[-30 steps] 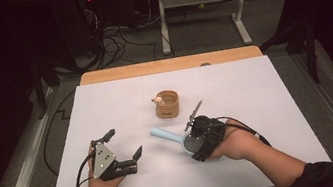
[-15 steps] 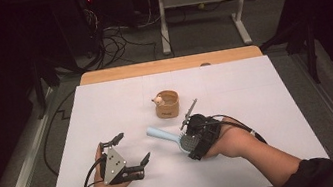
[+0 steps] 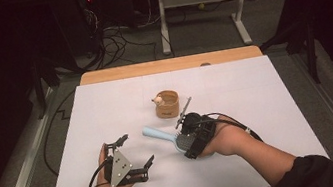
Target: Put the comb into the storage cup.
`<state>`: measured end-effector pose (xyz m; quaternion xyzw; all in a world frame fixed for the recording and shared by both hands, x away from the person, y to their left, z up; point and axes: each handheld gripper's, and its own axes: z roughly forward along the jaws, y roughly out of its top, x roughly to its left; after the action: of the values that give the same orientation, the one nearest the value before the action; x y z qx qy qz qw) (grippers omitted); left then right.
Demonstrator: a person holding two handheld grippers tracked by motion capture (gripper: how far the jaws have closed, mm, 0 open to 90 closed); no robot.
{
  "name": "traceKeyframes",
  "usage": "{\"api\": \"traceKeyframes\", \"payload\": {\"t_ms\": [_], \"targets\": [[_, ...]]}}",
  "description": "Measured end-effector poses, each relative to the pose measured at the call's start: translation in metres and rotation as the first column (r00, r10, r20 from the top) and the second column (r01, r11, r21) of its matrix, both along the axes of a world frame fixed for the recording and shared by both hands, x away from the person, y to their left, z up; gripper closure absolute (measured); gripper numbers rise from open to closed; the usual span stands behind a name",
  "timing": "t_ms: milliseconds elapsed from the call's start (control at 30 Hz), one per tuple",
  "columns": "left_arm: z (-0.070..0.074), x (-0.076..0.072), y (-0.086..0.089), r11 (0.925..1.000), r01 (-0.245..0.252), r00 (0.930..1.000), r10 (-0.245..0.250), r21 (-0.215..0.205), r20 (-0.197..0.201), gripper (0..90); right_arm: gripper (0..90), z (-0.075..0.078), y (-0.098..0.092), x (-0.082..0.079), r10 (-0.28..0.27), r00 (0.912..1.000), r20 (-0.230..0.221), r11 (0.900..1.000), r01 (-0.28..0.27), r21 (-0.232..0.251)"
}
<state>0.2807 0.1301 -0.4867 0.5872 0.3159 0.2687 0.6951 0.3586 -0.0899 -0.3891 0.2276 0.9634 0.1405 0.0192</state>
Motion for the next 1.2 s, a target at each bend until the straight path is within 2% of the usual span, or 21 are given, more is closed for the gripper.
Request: {"api": "traceKeyframes", "payload": {"t_ms": [300, 800, 1200], "targets": [[-0.004, -0.003, -0.006, 0.999, 0.008, 0.9996, -0.009, 0.045, 0.028, 1.9, 20.4, 0.001, 0.012, -0.001, 0.024, 0.9997, 0.002, 1.0, -0.024, -0.006], [-0.005, -0.004, -0.008, 0.9985, 0.007, 0.9992, -0.009, 0.055, 0.039, 2.2, 20.5, 0.002, 0.028, -0.002, 0.058, 0.9983, 0.007, 0.998, -0.058, -0.012], [-0.007, -0.005, -0.011, 0.9961, 0.013, 0.9986, -0.018, 0.087, 0.05, 2.5, 20.5, 0.003, 0.039, -0.003, 0.078, 0.997, -0.003, 0.997, -0.078, 0.0]]}}
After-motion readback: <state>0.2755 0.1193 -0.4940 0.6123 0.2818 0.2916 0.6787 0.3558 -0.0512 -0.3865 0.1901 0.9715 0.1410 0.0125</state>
